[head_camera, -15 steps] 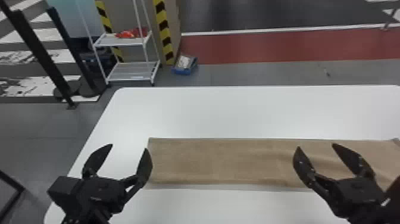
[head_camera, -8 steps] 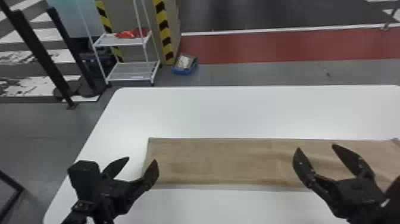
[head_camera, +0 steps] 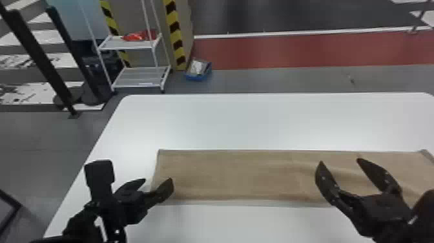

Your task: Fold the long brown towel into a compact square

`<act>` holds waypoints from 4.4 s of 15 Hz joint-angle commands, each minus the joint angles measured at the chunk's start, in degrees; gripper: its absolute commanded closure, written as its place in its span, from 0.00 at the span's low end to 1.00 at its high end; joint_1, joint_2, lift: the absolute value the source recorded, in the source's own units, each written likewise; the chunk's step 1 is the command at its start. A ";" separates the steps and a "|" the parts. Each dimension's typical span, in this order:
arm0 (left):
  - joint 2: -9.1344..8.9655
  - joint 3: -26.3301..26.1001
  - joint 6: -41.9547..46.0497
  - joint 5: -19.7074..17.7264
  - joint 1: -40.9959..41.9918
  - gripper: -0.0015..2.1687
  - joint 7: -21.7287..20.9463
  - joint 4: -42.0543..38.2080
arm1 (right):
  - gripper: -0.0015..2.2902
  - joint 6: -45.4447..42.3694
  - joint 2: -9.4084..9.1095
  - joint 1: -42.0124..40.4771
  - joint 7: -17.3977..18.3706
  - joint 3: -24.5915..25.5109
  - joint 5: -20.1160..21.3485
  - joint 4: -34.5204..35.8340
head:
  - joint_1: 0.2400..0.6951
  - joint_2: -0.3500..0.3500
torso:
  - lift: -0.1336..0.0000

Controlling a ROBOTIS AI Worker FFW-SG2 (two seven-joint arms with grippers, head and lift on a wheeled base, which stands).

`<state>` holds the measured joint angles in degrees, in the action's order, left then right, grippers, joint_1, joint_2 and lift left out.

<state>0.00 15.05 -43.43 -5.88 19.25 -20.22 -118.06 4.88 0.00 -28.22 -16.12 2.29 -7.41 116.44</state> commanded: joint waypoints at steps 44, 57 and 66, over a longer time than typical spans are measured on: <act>-0.15 13.69 -14.37 -2.91 -8.97 0.99 -14.32 -0.33 | 0.04 1.93 -0.05 1.50 -0.23 2.54 -0.06 -2.80 | 1.00 0.68 | 0.08; -0.15 14.75 -16.48 -3.53 -12.66 0.01 -12.39 3.54 | 0.04 2.29 -0.05 1.41 -0.23 2.63 -0.06 -2.62 | 1.00 0.72 | 0.08; 0.18 18.09 -22.63 7.81 -15.30 0.04 -16.43 4.95 | 0.04 2.46 -0.05 1.50 -0.23 2.72 0.38 -3.06 | 1.00 0.79 | 0.08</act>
<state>0.09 33.36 -64.53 -1.60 3.60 -35.92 -112.41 7.34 0.00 -26.90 -16.35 5.19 -7.18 113.64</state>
